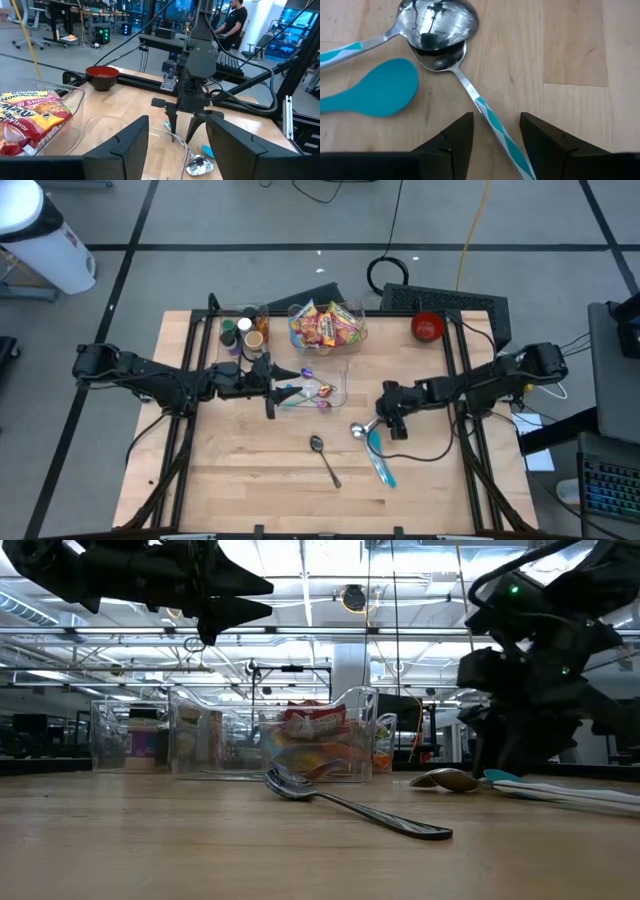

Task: Pick & Place Food Item
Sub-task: Put the top blue and white spoon into the bottom transparent bin

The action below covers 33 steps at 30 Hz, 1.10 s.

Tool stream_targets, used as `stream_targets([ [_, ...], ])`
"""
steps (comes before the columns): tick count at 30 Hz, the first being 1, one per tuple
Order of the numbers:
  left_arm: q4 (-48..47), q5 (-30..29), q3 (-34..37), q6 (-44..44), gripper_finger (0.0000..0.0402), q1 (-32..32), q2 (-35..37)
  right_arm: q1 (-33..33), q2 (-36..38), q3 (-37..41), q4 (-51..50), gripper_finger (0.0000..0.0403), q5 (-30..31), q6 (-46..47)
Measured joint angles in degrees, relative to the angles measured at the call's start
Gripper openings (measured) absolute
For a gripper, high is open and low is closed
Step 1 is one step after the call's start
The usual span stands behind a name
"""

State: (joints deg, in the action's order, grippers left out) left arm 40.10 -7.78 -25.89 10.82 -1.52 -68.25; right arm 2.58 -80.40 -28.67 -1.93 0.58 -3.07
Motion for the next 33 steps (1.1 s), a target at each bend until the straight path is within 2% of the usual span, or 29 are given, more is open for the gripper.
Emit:
stream_targets([
  [5,-0.1,0.0,0.0,0.1,0.0207,0.0,0.0,-2.1,-0.2,-0.1,-3.7,0.0131,-1.2,-0.6],
  [15,-0.1,-0.1,0.0,0.1,0.0207,0.0,0.0,-2.5,-0.2,0.0,-5.0,0.0016,0.0,-0.6],
  [25,-0.1,-0.1,0.0,0.1,0.0207,0.0,0.0,-0.9,0.0,0.1,-4.7,0.0008,0.6,-1.6],
  [33,-0.1,-0.1,0.0,0.1,0.0207,0.0,0.0,2.4,6.7,0.4,-6.7,0.0007,2.4,-1.7],
])
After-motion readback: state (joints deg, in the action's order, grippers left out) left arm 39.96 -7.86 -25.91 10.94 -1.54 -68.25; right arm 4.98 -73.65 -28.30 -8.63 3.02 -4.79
